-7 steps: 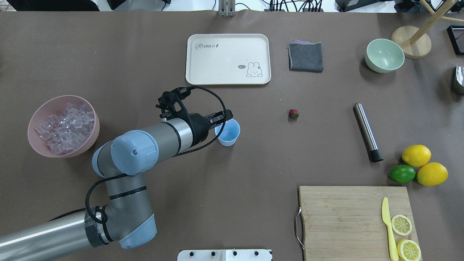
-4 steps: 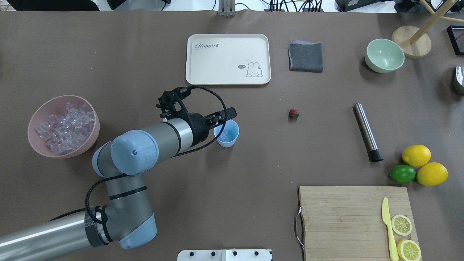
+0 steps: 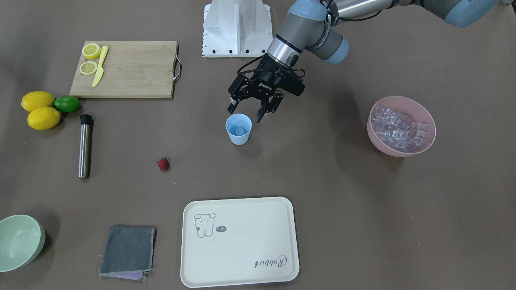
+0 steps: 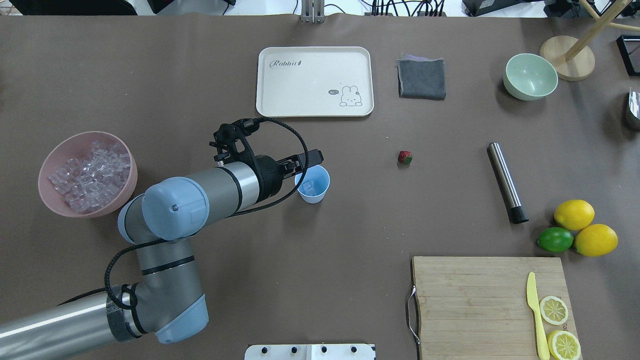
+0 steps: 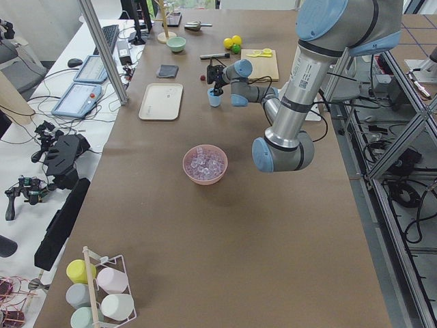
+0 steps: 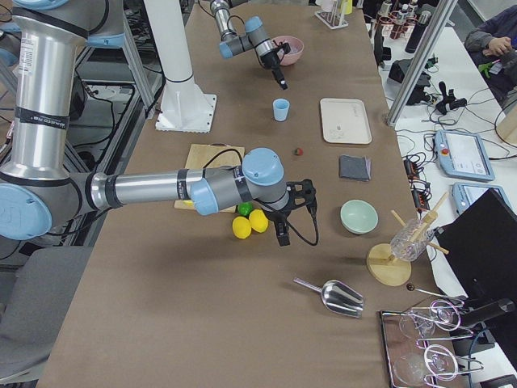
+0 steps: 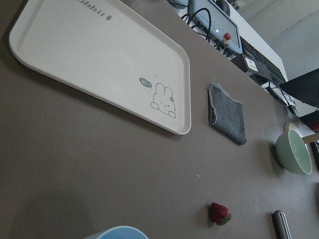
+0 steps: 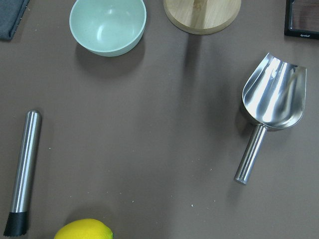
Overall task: Mash ice and strawberries in cup
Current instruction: 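Open the left gripper to drop the ice cube into the cup, then move the left gripper back down into the pink bowl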
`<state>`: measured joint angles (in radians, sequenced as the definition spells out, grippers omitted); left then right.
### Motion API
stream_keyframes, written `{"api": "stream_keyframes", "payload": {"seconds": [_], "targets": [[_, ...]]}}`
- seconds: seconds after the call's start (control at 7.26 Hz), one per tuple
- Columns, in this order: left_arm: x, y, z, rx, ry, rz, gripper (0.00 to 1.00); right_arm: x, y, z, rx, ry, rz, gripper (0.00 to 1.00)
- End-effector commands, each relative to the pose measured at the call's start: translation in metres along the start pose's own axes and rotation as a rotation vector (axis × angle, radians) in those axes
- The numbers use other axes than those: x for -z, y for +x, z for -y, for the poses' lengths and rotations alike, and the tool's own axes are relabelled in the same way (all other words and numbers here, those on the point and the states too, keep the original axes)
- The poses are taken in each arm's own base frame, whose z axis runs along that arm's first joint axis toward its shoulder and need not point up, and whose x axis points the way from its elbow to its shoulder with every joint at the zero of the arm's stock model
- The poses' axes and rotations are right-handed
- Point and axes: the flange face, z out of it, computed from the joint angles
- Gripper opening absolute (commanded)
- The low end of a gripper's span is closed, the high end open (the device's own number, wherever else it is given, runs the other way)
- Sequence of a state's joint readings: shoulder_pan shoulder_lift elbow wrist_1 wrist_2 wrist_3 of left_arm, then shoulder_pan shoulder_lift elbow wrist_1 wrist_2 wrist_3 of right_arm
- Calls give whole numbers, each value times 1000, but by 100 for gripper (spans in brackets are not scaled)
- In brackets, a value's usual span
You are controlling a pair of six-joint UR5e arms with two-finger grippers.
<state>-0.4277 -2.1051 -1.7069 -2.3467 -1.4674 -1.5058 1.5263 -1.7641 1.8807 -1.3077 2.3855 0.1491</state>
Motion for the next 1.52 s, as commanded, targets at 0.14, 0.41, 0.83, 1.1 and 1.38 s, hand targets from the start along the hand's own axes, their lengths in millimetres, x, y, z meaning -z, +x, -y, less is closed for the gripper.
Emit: {"api": "stream_keyframes", "payload": {"seconds": [0.14, 0.41, 0.83, 1.1, 1.38], "targets": [[78, -10, 72, -163, -264, 328, 98, 0, -1, -1, -1, -4, 15, 100], [109, -70, 96, -348, -355, 421, 98, -1, 0, -1, -2, -5, 15, 100], [164, -189, 165, -561, -478, 488, 99, -1, 0, -1, -5, -6, 14, 100], [158, -234, 166, -562, -512, 550, 98, -1, 0, -1, -4, -5, 15, 100], [132, -271, 171, -586, -495, 519, 97, -1, 0, -1, -4, -5, 15, 100]]}}
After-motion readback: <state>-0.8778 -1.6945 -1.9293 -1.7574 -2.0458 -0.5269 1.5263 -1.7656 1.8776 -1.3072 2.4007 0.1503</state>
